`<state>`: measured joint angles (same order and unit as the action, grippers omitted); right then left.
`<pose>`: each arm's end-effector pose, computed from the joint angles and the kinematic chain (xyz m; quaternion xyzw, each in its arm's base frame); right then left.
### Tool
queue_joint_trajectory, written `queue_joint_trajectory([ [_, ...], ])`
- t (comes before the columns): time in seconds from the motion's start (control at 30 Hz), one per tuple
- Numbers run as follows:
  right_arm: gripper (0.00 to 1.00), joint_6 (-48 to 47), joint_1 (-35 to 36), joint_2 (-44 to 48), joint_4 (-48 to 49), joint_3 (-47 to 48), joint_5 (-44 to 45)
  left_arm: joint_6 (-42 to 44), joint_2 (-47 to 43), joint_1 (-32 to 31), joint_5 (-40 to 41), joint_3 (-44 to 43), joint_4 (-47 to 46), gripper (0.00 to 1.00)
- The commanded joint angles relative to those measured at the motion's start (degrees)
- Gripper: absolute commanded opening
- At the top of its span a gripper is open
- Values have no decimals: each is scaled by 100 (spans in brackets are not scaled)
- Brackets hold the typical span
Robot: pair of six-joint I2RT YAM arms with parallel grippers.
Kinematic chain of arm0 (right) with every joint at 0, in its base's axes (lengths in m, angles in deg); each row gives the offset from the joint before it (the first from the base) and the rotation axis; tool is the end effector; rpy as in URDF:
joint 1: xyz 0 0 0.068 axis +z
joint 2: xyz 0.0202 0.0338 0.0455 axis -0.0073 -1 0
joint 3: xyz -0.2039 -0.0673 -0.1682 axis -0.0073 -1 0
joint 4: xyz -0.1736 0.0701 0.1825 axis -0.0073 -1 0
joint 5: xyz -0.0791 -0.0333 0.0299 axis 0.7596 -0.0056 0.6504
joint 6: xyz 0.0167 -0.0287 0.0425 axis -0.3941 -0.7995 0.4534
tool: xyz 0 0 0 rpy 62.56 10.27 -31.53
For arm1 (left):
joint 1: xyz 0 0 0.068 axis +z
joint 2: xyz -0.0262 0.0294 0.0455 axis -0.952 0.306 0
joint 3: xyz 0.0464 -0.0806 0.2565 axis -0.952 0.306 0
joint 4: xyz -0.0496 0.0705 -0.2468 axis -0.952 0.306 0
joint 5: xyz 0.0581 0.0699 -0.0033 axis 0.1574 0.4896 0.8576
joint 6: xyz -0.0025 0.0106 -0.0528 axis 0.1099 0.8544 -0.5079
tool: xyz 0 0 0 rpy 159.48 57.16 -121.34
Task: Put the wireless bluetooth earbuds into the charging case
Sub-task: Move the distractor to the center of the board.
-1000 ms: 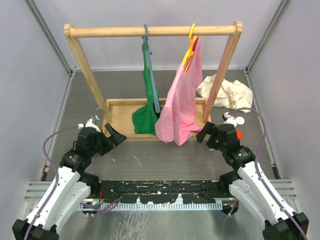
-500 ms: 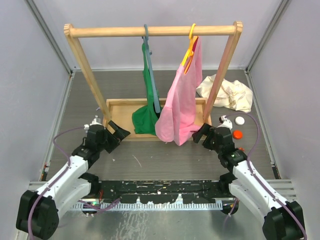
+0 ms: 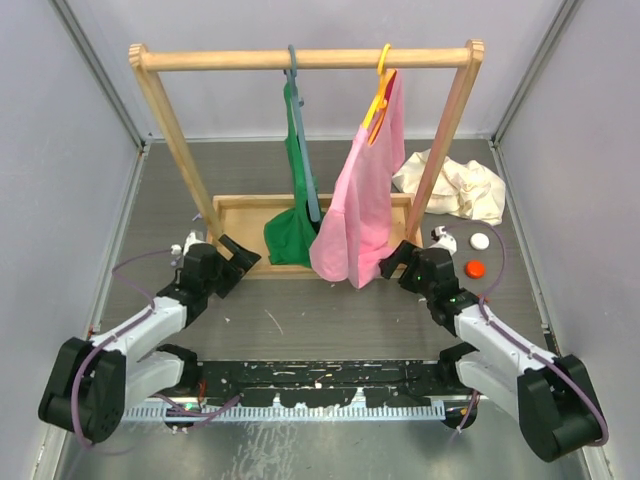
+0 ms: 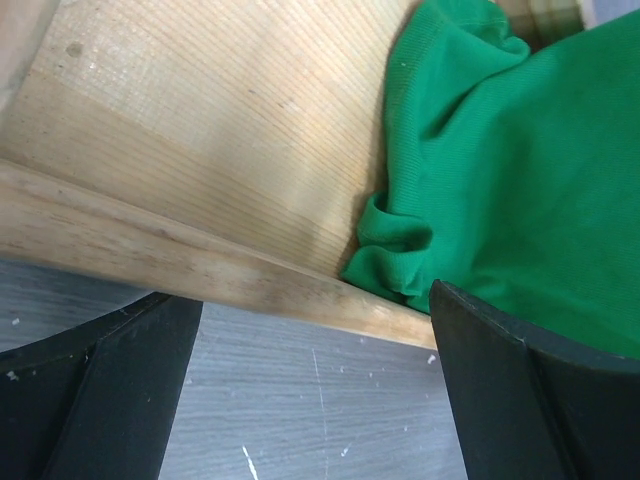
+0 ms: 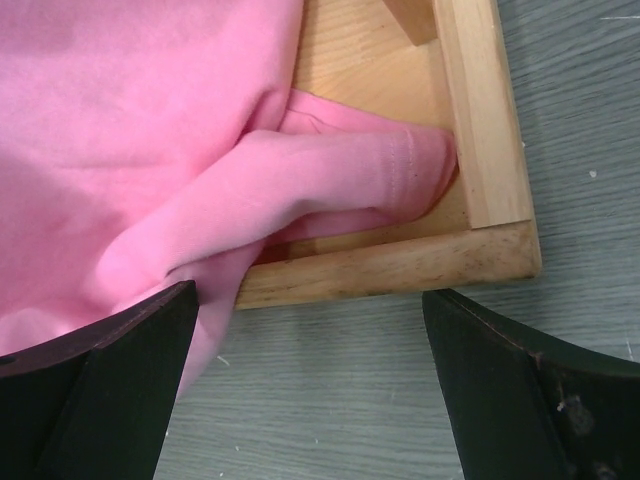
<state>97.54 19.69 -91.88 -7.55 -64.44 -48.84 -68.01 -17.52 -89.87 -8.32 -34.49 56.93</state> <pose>0.1734 0.0578 0.1649 0.1701 0.8630 0.2013 0.4311 0.1892 -0.0599 0.1641 -0.3286 0.8276 -0.2831 0.3562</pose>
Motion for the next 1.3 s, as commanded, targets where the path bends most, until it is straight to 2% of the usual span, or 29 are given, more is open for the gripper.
queue_joint_trajectory([
  [0.0,100,-196,-20,-460,900,431,357,91,542,8,495,-341,-1055,98],
  [0.33,100,-634,-144,-1703,1412,1150,646,142,2122,29,697,-1026,-1952,98],
  [0.53,100,-737,-542,-2429,1755,1649,367,130,2882,163,643,-1488,-2270,98],
  [0.93,100,-827,-1093,-3643,2324,2562,133,165,4049,429,361,-2520,-2735,98],
  [1.27,100,-1026,-1398,-4321,2369,3205,-111,287,4770,530,13,-3170,-2903,98],
])
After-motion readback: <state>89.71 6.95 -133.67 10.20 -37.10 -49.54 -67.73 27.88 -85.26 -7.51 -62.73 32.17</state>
